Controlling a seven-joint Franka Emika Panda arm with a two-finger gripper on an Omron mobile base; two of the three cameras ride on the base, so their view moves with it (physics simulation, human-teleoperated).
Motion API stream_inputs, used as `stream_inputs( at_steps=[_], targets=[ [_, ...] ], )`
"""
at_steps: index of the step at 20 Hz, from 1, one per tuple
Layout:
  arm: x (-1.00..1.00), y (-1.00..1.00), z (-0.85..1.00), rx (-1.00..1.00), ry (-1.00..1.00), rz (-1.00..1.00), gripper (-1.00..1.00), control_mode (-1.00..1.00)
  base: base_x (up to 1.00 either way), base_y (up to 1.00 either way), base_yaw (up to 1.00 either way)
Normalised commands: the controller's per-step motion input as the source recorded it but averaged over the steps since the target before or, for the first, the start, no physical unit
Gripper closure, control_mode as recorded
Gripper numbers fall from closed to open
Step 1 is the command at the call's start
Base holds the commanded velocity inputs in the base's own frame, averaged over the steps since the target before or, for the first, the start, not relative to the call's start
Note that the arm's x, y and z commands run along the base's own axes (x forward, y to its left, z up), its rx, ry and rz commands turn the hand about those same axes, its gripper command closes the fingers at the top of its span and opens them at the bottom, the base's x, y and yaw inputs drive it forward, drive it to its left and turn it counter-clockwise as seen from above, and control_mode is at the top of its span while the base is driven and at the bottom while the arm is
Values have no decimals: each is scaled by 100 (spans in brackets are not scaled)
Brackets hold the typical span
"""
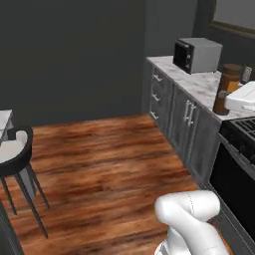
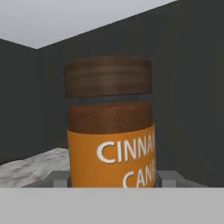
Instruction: Take the cinnamon bottle from the cabinet and place it on the dining table, next to the plate with the cupcake. Then take the chocolate from the dining counter and place it on the cupcake plate.
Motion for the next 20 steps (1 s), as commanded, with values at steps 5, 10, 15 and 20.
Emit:
stream_inputs(
  at_steps=[5,10,15,20],
  targets=[
    [0,0,0,0,0,0,100,100,0,0,96],
    [0,0,0,0,0,0,100,100,3,0,93],
    [0,0,0,0,0,0,100,100,33,-8,85],
    [0,0,0,0,0,0,100,100,85,-68,54]
  ],
)
